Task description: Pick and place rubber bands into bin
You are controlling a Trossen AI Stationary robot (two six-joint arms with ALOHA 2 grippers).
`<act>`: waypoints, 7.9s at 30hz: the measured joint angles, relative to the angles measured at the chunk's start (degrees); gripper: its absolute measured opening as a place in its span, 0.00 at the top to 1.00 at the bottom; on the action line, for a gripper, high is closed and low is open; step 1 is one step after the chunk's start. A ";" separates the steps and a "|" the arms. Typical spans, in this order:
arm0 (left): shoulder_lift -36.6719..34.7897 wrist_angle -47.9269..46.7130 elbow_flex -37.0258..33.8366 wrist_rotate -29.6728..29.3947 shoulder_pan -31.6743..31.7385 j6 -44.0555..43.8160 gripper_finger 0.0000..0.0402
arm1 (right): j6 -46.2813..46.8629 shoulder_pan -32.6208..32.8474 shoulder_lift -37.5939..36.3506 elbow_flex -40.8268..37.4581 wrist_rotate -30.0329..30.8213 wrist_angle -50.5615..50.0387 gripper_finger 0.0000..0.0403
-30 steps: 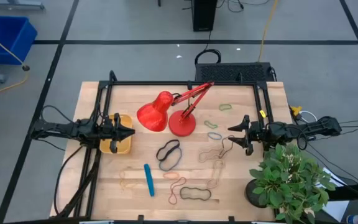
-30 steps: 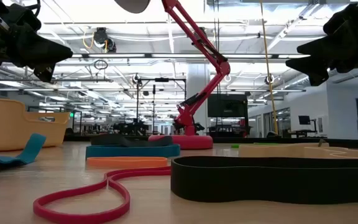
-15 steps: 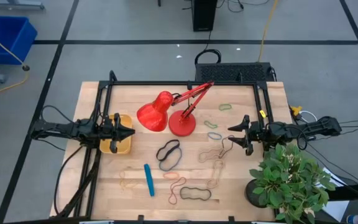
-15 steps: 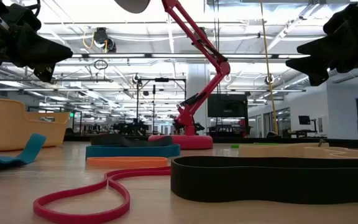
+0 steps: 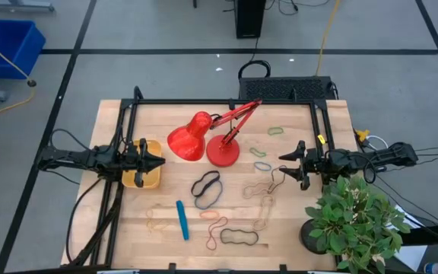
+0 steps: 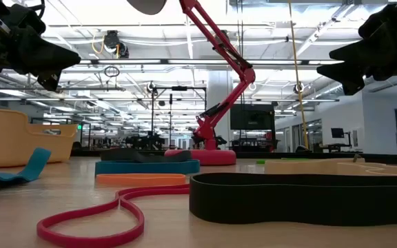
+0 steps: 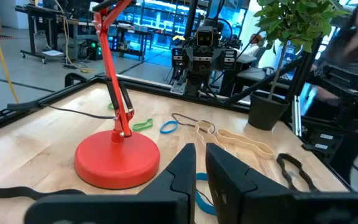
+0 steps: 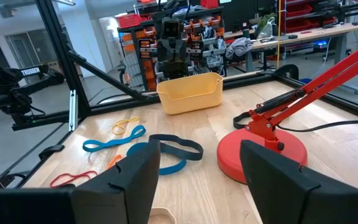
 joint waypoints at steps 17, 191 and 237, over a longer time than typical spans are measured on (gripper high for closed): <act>0.00 0.00 0.01 0.00 0.02 0.00 0.90 | 0.00 0.01 0.00 0.00 0.00 0.00 0.46; 82.21 -8.52 41.86 10.20 44.41 0.48 0.33 | 1.95 0.00 0.01 0.00 12.07 0.42 0.48; 107.91 -30.90 63.41 6.46 45.02 6.14 0.96 | 1.53 0.00 0.00 0.00 12.08 0.40 0.48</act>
